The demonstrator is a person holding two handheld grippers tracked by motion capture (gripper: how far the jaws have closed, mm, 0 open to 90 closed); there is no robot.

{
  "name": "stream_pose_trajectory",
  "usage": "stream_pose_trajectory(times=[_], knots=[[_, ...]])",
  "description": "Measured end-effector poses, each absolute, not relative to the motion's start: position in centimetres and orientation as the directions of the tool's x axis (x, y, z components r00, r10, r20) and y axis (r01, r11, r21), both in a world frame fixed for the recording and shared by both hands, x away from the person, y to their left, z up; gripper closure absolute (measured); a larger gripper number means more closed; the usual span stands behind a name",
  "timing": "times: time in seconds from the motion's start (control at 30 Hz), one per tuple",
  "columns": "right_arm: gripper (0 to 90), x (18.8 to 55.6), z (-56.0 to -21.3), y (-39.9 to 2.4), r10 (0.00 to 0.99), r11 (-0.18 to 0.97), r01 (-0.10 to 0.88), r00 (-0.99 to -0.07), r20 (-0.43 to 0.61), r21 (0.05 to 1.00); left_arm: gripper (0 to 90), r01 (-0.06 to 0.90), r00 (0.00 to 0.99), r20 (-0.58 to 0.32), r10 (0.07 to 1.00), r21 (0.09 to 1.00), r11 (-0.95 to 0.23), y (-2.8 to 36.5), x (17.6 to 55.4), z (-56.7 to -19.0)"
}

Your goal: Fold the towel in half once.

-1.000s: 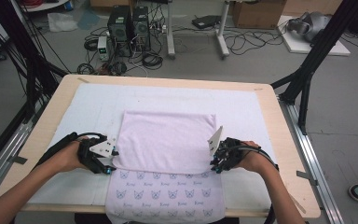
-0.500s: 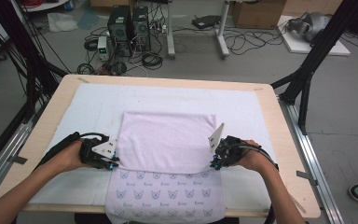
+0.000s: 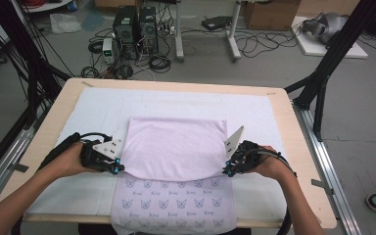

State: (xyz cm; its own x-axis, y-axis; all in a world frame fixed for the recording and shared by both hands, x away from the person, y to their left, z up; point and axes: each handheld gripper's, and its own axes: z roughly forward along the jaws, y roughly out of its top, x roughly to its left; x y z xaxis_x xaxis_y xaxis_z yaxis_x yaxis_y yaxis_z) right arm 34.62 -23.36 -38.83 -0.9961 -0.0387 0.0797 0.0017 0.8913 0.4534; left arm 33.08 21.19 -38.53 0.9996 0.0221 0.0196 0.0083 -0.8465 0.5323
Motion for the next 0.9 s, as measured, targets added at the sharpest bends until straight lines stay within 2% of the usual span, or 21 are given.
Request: stream_pose_trajectory(times=[0.17, 0.37, 0.57, 0.6, 0.67, 0.73, 0.77, 0.8, 0.83, 0.9], knots=[[88.1, 33.9, -37.6, -24.4, -0.037, 0.861, 0.012, -0.996, 0.086, 0.508, 88.6, 0.044, 0.999, -0.026, 0.035, 0.574, -0.818, 21.9, 32.7, -37.1], [88.1, 32.6, -36.2, -25.8, -0.044, 0.813, 0.008, -0.996, 0.076, 0.582, 88.5, 0.056, 0.998, -0.036, 0.043, 0.618, -0.784, 23.1, 31.7, -36.2], [88.1, 30.9, -35.5, -26.9, -0.076, 0.771, 0.002, -0.993, 0.096, 0.637, 88.6, 0.057, 0.995, -0.097, -0.010, 0.663, -0.747, 23.6, 29.9, -35.8], [88.1, 30.5, -35.5, -26.9, -0.095, 0.771, -0.003, -0.989, 0.110, 0.637, 88.6, 0.052, 0.993, -0.114, -0.033, 0.666, -0.744, 23.5, 29.4, -35.7], [88.1, 29.2, -35.5, -26.7, -0.202, 0.754, -0.041, -0.964, 0.171, 0.656, 88.6, 0.032, 0.979, -0.169, -0.114, 0.680, -0.733, 23.4, 28.1, -35.7], [86.0, 27.8, -35.5, -26.5, -0.293, 0.733, -0.073, -0.932, 0.216, 0.677, 87.6, -0.029, 0.972, -0.149, -0.183, 0.695, -0.718, 23.4, 27.0, -35.9], [70.5, 27.5, -35.4, -26.6, -0.284, 0.720, -0.069, -0.937, 0.202, 0.691, 81.3, -0.064, 0.975, -0.103, -0.195, 0.716, -0.695, 23.4, 26.7, -36.0], [49.2, 27.4, -35.3, -26.7, -0.237, 0.702, -0.053, -0.958, 0.163, 0.710, 60.7, -0.069, 0.982, -0.069, -0.173, 0.728, -0.682, 23.4, 26.6, -36.1], [47.8, 27.5, -35.1, -27.0, -0.179, 0.702, -0.021, -0.973, 0.148, 0.712, 45.1, -0.055, 0.988, -0.061, -0.144, 0.730, -0.681, 23.5, 26.9, -36.1], [46.2, 28.1, -35.0, -27.2, -0.145, 0.699, 0.002, -0.979, 0.145, 0.715, 44.9, -0.059, 0.993, -0.022, -0.113, 0.743, -0.666, 23.7, 27.5, -35.9]])
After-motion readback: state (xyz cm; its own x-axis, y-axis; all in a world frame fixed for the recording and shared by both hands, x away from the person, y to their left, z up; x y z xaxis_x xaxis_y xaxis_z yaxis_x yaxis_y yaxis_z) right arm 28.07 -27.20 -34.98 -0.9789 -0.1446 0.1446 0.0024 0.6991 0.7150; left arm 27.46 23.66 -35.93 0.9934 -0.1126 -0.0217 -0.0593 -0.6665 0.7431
